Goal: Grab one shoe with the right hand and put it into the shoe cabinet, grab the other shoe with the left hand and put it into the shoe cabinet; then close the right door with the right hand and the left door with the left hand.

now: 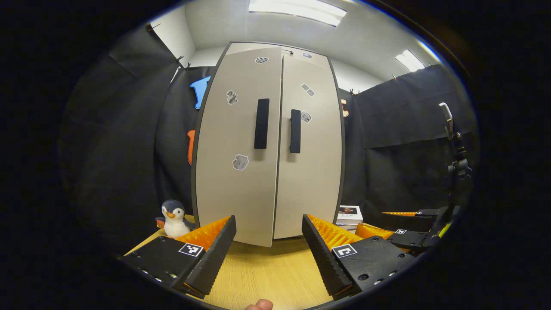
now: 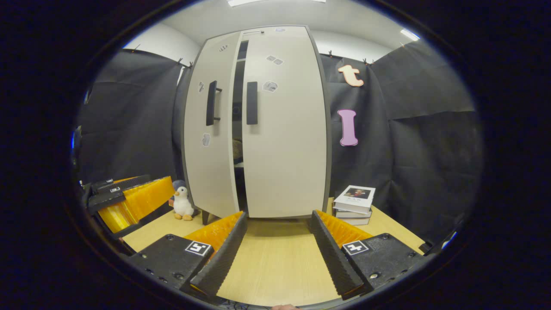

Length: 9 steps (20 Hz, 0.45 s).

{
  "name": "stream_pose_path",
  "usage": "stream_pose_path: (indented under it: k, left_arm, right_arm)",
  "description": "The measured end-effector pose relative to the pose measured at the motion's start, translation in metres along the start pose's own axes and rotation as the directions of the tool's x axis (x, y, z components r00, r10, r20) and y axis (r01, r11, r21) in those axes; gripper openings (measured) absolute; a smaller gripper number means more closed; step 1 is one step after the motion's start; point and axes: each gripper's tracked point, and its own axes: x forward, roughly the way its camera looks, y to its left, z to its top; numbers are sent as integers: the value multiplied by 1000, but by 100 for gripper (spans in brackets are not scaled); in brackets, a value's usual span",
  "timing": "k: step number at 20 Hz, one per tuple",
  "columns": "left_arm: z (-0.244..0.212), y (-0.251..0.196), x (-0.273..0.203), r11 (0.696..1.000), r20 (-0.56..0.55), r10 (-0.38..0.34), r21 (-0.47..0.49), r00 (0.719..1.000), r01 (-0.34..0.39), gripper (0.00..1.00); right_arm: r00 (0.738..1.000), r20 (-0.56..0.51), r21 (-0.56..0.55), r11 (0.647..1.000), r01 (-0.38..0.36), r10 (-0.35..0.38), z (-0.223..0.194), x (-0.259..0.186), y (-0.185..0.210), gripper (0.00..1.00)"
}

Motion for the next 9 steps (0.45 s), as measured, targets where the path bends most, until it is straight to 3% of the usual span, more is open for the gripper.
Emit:
stream_pose_path:
  k: [9]
  left_arm:
    - [-17,16,3,999,-37,28,-31,999,-29,93]
  right_arm:
    - [999,30,-4,1000,13,-12,11,2,-2,96]
